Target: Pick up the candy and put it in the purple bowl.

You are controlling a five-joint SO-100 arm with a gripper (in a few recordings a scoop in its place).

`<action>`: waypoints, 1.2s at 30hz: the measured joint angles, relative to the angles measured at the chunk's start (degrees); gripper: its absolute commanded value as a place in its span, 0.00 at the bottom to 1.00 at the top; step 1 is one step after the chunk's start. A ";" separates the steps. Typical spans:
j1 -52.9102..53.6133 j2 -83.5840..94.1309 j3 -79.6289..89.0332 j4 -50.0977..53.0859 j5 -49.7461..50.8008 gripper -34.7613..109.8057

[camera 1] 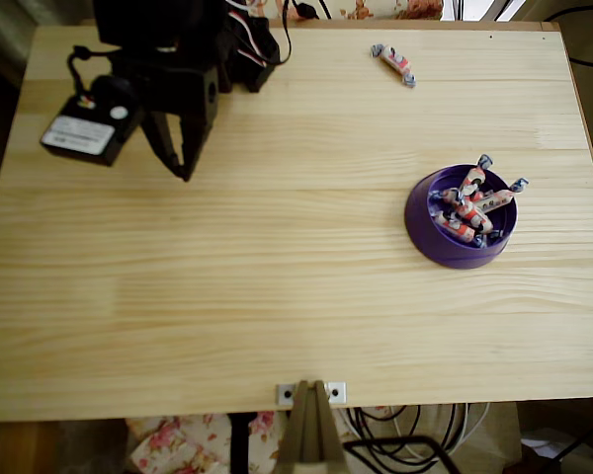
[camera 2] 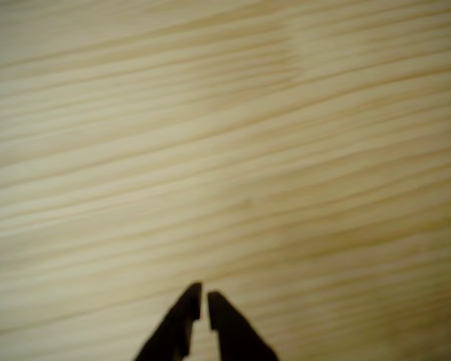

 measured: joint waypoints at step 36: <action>-41.13 -25.93 -44.12 26.10 24.61 0.24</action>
